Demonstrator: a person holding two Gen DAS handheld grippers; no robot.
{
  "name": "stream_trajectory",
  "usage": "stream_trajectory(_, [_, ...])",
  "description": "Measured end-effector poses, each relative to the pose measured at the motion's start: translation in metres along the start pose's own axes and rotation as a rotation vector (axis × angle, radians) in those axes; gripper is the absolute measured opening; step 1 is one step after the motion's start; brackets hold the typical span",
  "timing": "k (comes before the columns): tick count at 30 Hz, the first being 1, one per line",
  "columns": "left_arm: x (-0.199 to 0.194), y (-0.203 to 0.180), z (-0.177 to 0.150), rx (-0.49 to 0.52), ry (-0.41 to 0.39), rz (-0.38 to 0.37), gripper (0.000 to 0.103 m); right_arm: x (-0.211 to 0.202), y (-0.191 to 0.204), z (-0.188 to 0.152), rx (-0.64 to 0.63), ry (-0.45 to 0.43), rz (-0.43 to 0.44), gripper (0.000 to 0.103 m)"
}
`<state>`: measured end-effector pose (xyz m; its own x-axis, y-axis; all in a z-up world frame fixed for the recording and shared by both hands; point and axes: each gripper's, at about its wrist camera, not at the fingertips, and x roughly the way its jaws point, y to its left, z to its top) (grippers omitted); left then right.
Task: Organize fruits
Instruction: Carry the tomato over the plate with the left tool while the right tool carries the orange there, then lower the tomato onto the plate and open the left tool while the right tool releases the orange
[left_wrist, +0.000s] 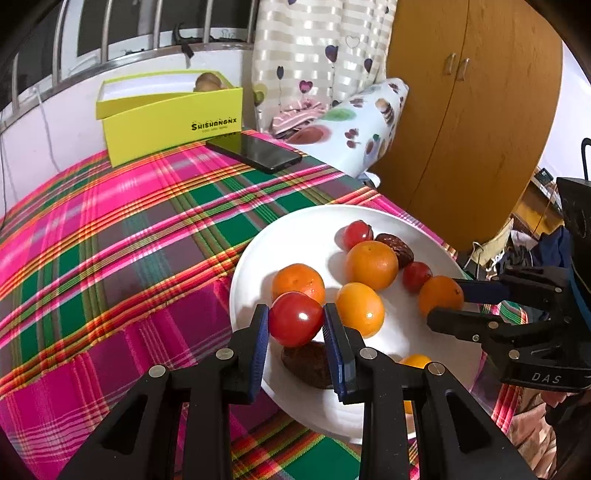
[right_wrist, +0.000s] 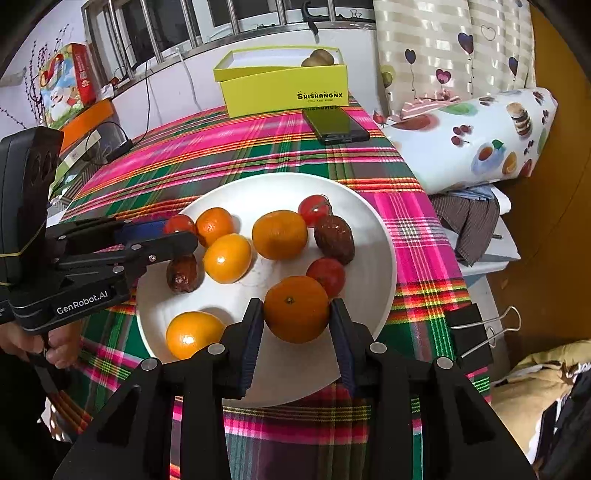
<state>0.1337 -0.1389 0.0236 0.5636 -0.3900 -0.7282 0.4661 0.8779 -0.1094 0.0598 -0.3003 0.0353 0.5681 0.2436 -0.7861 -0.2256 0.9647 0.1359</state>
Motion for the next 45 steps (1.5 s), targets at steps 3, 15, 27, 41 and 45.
stream_trajectory(3, [0.004, 0.001, 0.002, -0.001, 0.007, -0.001, 0.039, 0.001, -0.001, 0.001, 0.003, 0.000, -0.001, 0.038])
stream_trajectory(15, [0.018, -0.001, 0.003, 0.011, 0.027, -0.008, 0.039, 0.005, -0.004, 0.002, 0.009, 0.001, 0.000, 0.038])
stream_trajectory(27, [0.019, -0.002, 0.003, 0.012, 0.027, -0.008, 0.040, 0.009, -0.002, 0.002, 0.007, 0.001, 0.006, 0.038])
stream_trajectory(41, [0.004, -0.003, 0.000, 0.002, 0.001, -0.011, 0.043, -0.002, 0.001, 0.002, -0.003, -0.022, -0.011, 0.038])
stream_trajectory(45, [-0.005, -0.005, -0.001, 0.001, -0.009, -0.010, 0.044, -0.007, 0.003, 0.002, -0.007, -0.029, -0.013, 0.038])
